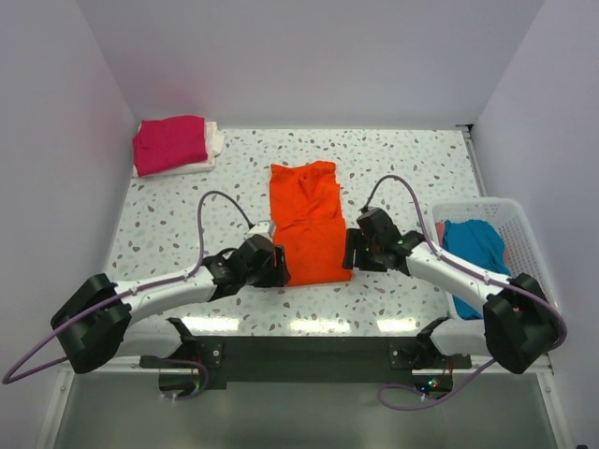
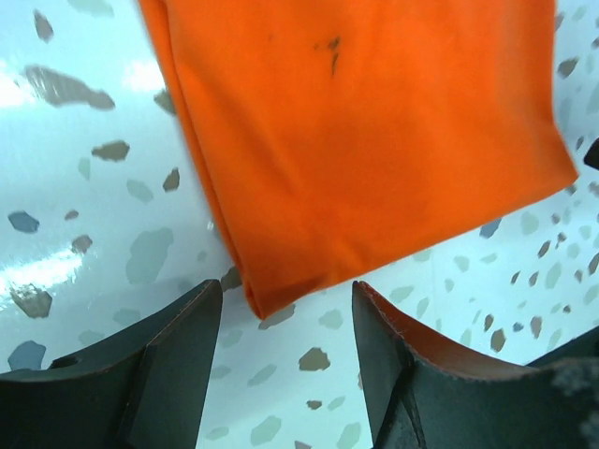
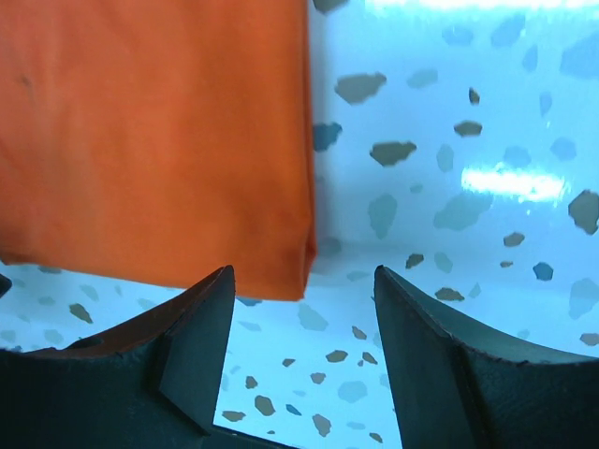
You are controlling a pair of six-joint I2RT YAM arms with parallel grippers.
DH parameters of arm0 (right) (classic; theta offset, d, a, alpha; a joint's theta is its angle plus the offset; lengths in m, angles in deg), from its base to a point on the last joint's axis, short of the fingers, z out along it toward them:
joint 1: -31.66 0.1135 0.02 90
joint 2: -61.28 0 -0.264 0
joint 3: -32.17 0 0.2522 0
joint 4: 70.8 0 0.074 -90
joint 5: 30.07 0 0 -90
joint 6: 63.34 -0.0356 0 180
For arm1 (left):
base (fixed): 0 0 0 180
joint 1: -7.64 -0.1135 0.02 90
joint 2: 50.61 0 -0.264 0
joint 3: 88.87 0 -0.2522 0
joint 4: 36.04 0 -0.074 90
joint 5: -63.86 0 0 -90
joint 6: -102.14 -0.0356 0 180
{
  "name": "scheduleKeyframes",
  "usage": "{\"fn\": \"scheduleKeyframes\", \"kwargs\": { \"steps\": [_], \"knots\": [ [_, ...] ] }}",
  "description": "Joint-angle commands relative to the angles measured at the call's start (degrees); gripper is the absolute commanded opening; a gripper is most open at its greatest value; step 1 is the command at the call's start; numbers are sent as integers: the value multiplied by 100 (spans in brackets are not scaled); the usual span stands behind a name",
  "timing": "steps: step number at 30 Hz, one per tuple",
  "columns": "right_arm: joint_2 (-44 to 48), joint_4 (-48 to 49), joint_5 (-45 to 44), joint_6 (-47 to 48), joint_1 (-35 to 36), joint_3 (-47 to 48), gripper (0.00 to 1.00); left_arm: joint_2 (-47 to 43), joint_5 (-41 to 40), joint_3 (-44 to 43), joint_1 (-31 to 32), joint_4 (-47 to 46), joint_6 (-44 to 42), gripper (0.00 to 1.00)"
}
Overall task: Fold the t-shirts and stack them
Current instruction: Fold the tshirt
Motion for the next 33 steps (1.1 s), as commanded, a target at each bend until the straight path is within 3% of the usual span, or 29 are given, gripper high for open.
{"fn": "scheduleKeyframes", "kwargs": {
  "steps": [1,12,24,29,33],
  "knots": [
    [363,417,280,-395,2,-360,64,-88,444,316,-32,-435,169,62],
    [294,1709,694,-1292,2,-1335,63,-238,445,941,-41,-1331,670,58],
    [495,2140,509,-1872,2,-1907,53,-177,172,1232,-50,-1569,1057,47],
    [601,2167,412,-1952,2,-2013,46,-27,93,1232,-50,-1639,1101,40],
    [540,2246,412,-1934,2,-2039,34,87,75,1205,-50,-1718,1101,33]
  ]
}}
